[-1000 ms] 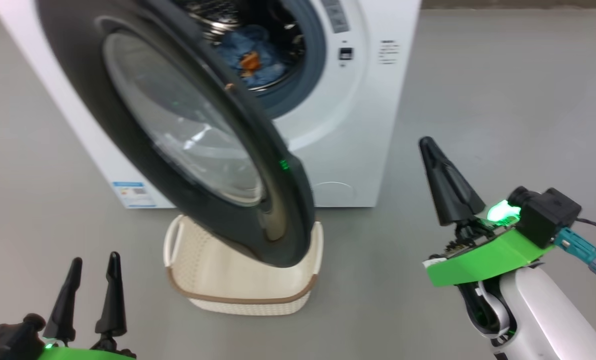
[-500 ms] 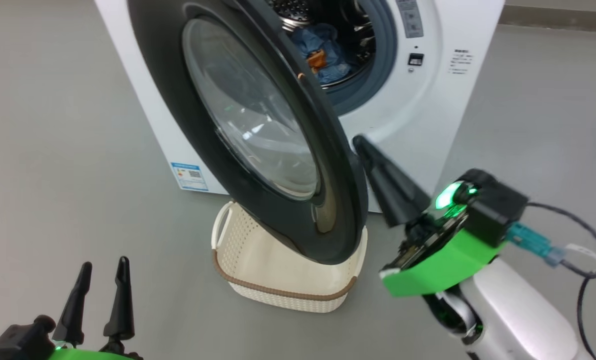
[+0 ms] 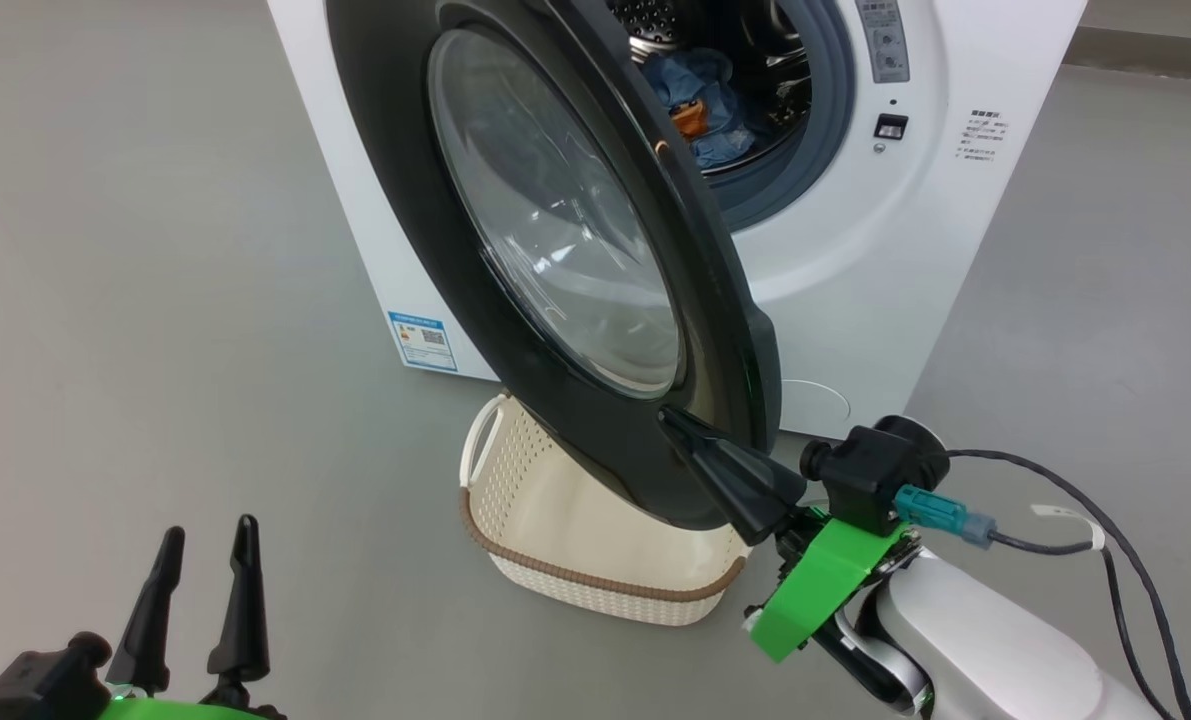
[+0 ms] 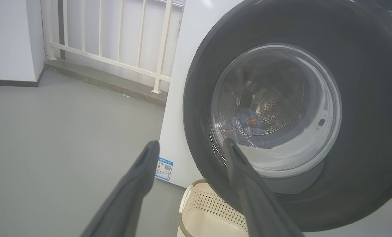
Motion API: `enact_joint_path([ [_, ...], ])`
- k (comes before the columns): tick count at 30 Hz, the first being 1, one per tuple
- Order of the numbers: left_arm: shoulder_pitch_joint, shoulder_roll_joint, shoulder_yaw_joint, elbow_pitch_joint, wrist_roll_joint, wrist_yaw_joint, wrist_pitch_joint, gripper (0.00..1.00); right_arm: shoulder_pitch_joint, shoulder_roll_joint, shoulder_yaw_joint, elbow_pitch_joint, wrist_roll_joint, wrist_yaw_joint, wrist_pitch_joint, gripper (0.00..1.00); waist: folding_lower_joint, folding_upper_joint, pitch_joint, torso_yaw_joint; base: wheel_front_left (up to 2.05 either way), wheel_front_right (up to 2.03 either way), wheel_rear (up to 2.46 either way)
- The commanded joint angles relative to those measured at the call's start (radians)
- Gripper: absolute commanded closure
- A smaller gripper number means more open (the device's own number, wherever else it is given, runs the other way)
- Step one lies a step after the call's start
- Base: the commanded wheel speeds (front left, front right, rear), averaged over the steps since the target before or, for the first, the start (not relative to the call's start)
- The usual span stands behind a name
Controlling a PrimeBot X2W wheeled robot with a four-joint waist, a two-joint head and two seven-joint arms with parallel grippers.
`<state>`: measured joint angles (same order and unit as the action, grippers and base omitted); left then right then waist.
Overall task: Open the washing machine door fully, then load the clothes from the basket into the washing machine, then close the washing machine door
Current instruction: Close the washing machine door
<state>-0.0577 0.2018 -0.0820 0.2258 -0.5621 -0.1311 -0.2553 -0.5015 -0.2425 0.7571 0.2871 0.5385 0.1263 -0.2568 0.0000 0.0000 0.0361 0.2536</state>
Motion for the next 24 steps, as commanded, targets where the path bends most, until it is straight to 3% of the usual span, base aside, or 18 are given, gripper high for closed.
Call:
enact_joint_path([
  [1,-0.037,0.018,0.039,-0.024,-0.003,0.000,-0.006,0.00,-0.031,-0.004,0.020,0.008,0.017,0.004,-0.005,1.00,0.0000,0.0000,0.005,0.005,0.00,0.00,0.00],
  [11,-0.051,0.012,0.036,-0.032,-0.005,0.000,-0.006,0.00,-0.087,-0.031,0.056,0.160,0.072,0.004,-0.005,1.00,0.0000,0.0000,0.052,0.024,0.00,0.00,0.00],
  [24,-0.099,0.026,0.017,-0.048,-0.007,0.000,-0.006,0.00,-0.158,-0.086,-0.126,0.202,0.055,0.004,-0.005,1.00,0.0000,0.0000,0.170,0.021,0.00,0.00,0.00],
])
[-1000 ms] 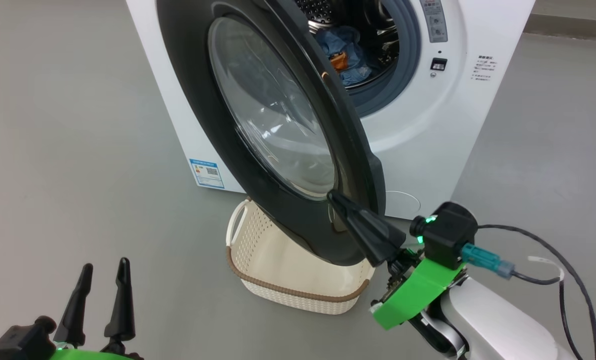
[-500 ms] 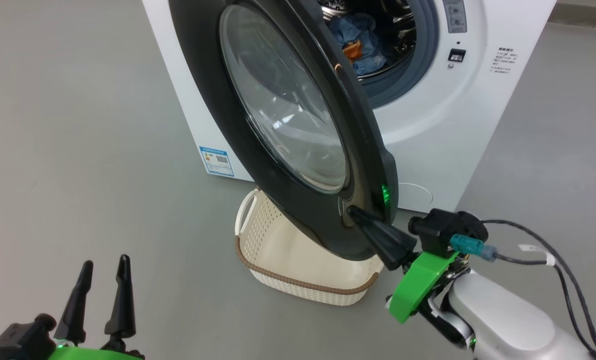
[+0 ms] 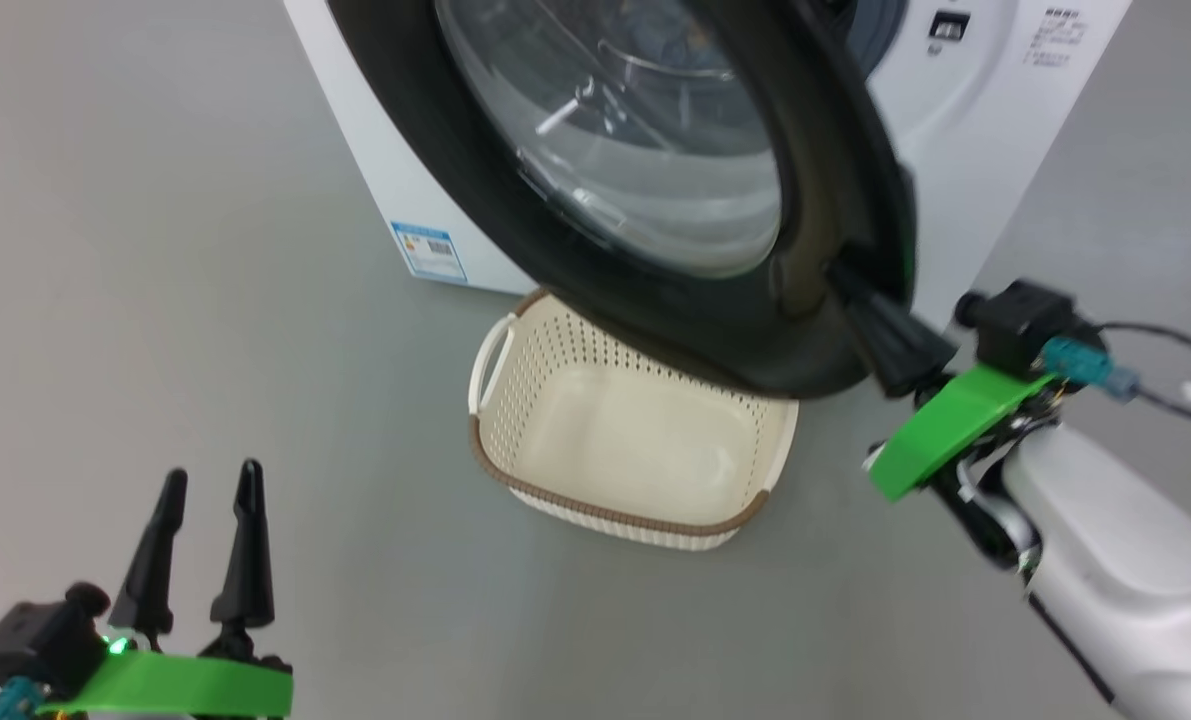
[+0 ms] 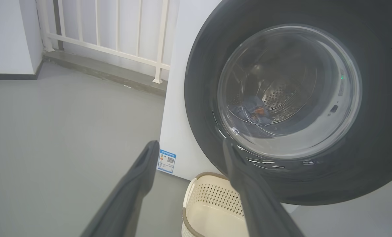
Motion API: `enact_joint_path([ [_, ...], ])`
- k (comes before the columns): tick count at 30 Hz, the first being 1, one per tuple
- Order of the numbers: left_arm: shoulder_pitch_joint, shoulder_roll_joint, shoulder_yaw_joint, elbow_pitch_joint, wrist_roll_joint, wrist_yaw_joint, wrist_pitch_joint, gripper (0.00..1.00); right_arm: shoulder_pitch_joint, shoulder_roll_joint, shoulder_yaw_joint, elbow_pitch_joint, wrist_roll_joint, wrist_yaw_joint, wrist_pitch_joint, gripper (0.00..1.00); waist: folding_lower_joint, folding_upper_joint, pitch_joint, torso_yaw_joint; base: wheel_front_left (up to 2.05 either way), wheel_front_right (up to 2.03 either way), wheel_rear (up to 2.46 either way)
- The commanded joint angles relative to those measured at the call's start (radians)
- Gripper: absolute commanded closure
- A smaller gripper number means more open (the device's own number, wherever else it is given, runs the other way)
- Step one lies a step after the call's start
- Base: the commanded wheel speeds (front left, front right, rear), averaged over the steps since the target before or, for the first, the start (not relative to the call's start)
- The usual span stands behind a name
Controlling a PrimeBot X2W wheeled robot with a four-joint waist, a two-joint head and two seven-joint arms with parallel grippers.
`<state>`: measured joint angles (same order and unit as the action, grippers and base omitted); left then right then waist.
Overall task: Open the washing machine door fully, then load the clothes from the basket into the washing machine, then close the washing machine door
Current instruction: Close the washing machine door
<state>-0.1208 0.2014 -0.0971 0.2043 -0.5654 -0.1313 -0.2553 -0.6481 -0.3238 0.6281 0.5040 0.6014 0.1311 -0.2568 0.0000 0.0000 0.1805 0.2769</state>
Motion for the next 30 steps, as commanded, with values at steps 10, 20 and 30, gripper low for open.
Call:
enact_joint_path([
  [10,-0.101,0.039,0.019,-0.050,-0.009,0.001,-0.006,0.00,-0.140,-0.056,-0.126,0.018,-0.044,0.000,-0.005,1.00,0.0000,0.0000,0.172,0.001,0.00,0.00,0.00],
  [20,-0.159,0.036,0.032,-0.071,-0.009,0.001,-0.006,0.00,-0.313,-0.103,-0.160,0.074,-0.066,0.000,-0.005,1.00,0.0000,0.0000,0.284,0.024,0.00,0.00,0.00],
  [30,-0.174,0.033,0.039,-0.075,-0.009,0.001,-0.006,0.00,-0.487,-0.132,-0.144,0.136,-0.076,0.000,-0.005,1.00,0.0000,0.0000,0.332,0.043,0.00,0.00,0.00],
])
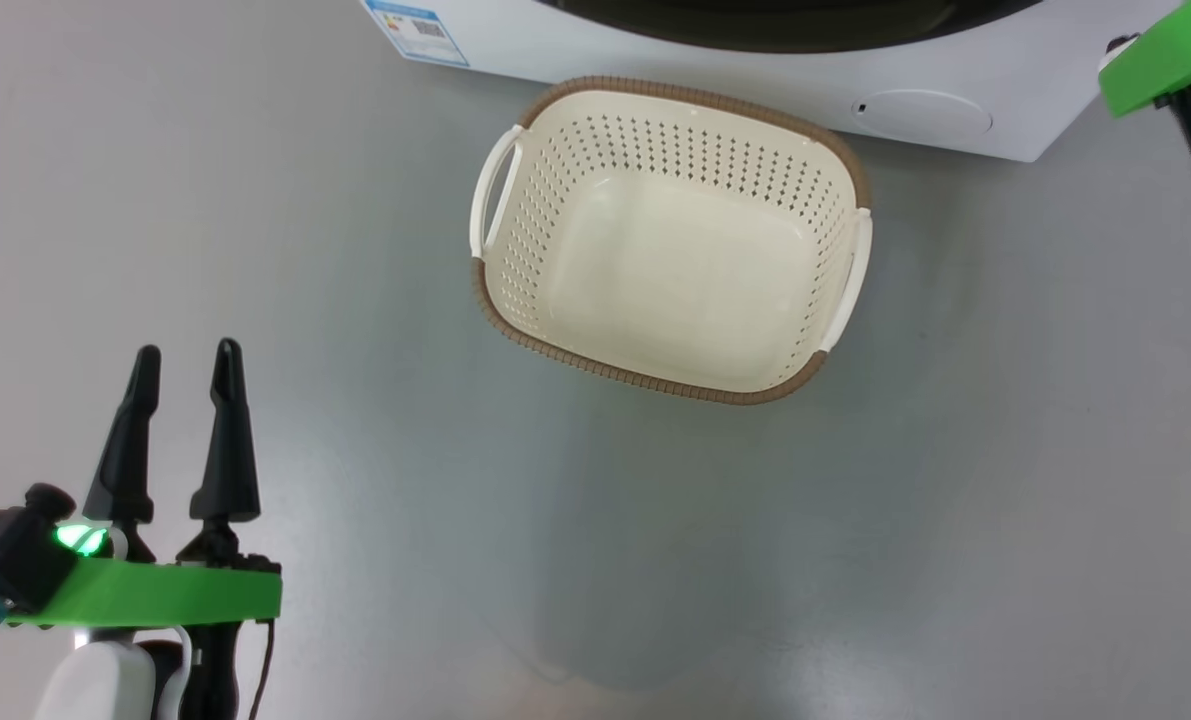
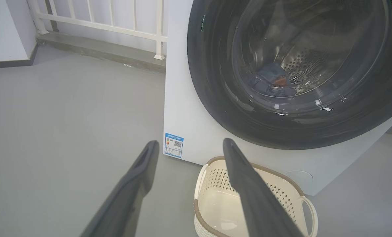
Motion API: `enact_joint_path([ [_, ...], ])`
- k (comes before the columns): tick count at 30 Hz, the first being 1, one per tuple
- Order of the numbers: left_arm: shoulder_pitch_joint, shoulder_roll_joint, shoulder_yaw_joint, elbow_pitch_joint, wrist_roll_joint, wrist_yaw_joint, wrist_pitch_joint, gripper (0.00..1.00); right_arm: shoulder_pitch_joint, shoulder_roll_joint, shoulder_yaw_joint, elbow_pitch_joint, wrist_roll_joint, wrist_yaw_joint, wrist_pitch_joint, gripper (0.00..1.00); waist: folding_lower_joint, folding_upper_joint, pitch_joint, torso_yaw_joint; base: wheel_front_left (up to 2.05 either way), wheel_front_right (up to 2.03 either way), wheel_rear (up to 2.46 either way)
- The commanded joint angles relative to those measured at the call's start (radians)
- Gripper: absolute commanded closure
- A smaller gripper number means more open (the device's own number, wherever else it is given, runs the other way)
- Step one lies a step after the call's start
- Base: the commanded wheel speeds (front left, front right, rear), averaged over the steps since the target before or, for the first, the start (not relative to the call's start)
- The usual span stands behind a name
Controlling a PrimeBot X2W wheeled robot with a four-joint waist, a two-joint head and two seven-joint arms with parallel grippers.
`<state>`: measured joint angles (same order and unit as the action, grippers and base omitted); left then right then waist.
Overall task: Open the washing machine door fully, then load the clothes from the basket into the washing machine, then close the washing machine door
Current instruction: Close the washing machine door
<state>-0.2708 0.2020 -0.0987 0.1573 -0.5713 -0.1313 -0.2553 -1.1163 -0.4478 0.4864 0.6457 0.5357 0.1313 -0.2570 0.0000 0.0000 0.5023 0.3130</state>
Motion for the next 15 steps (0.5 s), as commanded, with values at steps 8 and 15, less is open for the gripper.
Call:
enact_joint_path([
  [8,-0.029,0.029,0.042,-0.020,-0.003,0.001,-0.006,0.00,-0.070,0.006,-0.009,0.055,-0.032,-0.001,-0.005,1.00,0.0000,0.0000,0.006,0.002,0.00,0.00,0.00],
  [15,-0.031,0.031,0.037,-0.008,-0.005,0.001,-0.006,0.00,-0.020,0.026,0.001,0.042,-0.029,-0.001,-0.005,1.00,0.0000,0.0000,-0.030,-0.015,0.00,0.00,0.00],
])
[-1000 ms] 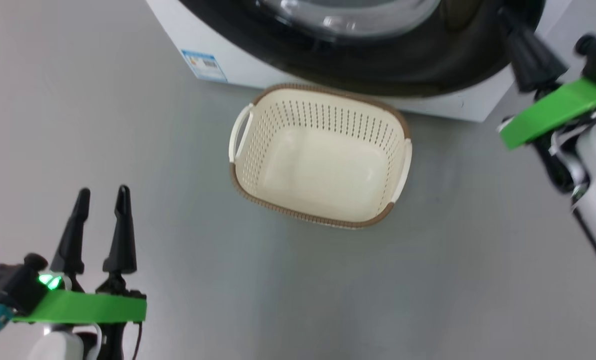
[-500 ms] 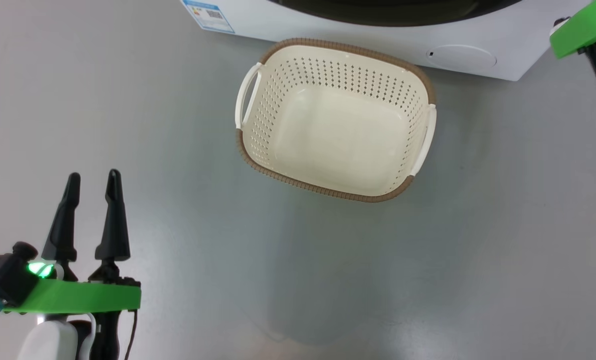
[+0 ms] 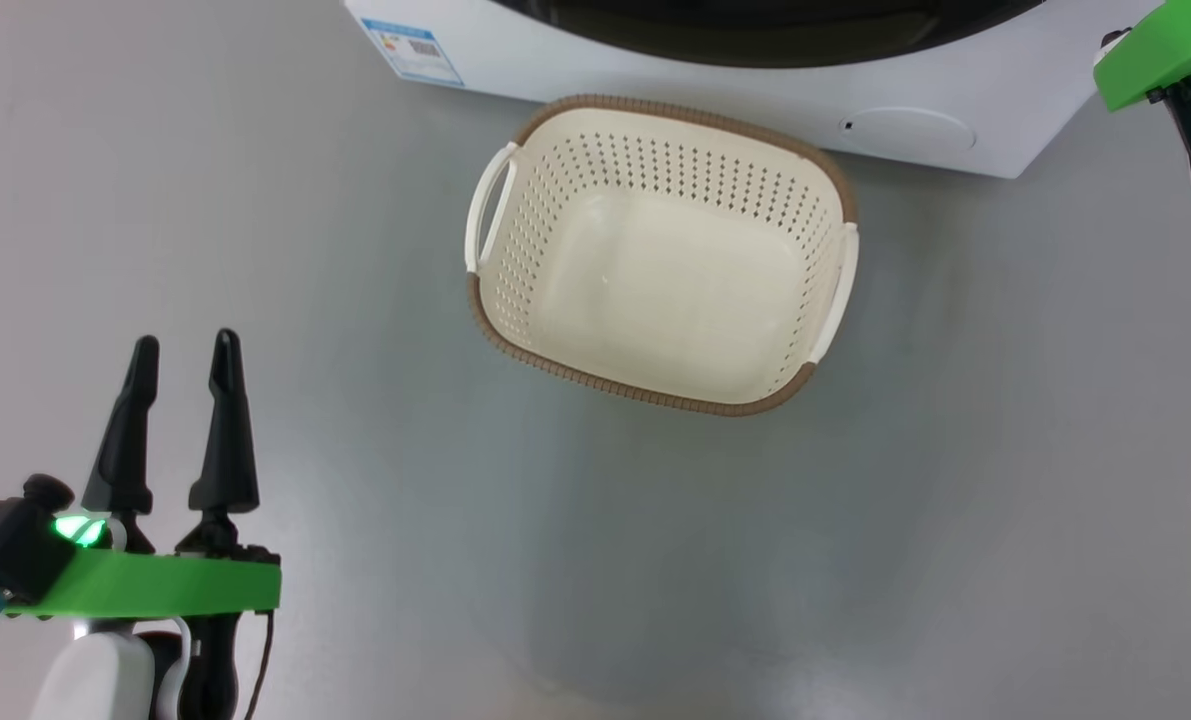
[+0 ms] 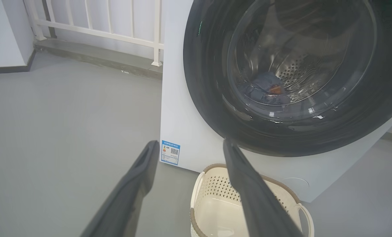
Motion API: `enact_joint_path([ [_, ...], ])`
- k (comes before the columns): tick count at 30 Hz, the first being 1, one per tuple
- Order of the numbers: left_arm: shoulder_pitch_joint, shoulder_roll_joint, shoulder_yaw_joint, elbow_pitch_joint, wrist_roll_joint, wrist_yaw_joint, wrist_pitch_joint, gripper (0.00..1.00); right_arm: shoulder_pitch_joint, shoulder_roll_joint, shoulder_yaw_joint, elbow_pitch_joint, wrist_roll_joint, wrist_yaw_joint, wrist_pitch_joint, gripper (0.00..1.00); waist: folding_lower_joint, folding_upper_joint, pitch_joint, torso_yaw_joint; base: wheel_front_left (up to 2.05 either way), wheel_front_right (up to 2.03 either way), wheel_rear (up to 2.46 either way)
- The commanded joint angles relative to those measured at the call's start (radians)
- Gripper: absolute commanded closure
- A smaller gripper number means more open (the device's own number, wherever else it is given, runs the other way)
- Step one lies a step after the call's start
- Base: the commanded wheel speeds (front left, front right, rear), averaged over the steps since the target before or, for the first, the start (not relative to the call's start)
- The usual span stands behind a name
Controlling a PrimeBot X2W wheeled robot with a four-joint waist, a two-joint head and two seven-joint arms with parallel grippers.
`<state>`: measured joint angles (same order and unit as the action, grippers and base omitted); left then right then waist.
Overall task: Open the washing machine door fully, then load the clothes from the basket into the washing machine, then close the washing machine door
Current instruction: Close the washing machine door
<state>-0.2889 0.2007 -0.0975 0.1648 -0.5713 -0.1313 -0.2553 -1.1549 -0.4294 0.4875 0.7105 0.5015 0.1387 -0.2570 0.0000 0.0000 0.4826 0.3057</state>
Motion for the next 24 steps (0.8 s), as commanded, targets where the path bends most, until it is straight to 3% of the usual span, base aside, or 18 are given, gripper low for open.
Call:
enact_joint_path([
  [1,-0.012,0.034,0.036,-0.014,-0.004,0.001,-0.006,0.00,0.031,0.012,0.007,-0.025,0.011,-0.008,-0.005,1.00,0.0000,0.0000,-0.018,-0.012,0.00,0.00,0.00],
  [4,-0.009,0.039,0.037,-0.009,-0.003,0.001,-0.006,0.00,0.072,0.023,0.039,-0.029,0.012,-0.008,-0.005,0.58,0.0000,0.0000,-0.048,-0.029,0.00,0.00,0.00],
  [6,-0.006,0.044,0.035,-0.007,-0.003,0.001,-0.006,0.00,0.098,0.032,0.056,-0.041,0.015,-0.008,-0.005,0.00,0.0000,0.0000,-0.070,-0.044,0.00,0.00,0.00],
  [24,0.059,0.074,0.019,0.022,-0.002,0.001,-0.006,0.00,0.426,0.093,0.039,-0.251,0.047,-0.008,-0.005,0.00,0.0000,0.0000,-0.305,-0.256,0.00,0.00,0.00],
])
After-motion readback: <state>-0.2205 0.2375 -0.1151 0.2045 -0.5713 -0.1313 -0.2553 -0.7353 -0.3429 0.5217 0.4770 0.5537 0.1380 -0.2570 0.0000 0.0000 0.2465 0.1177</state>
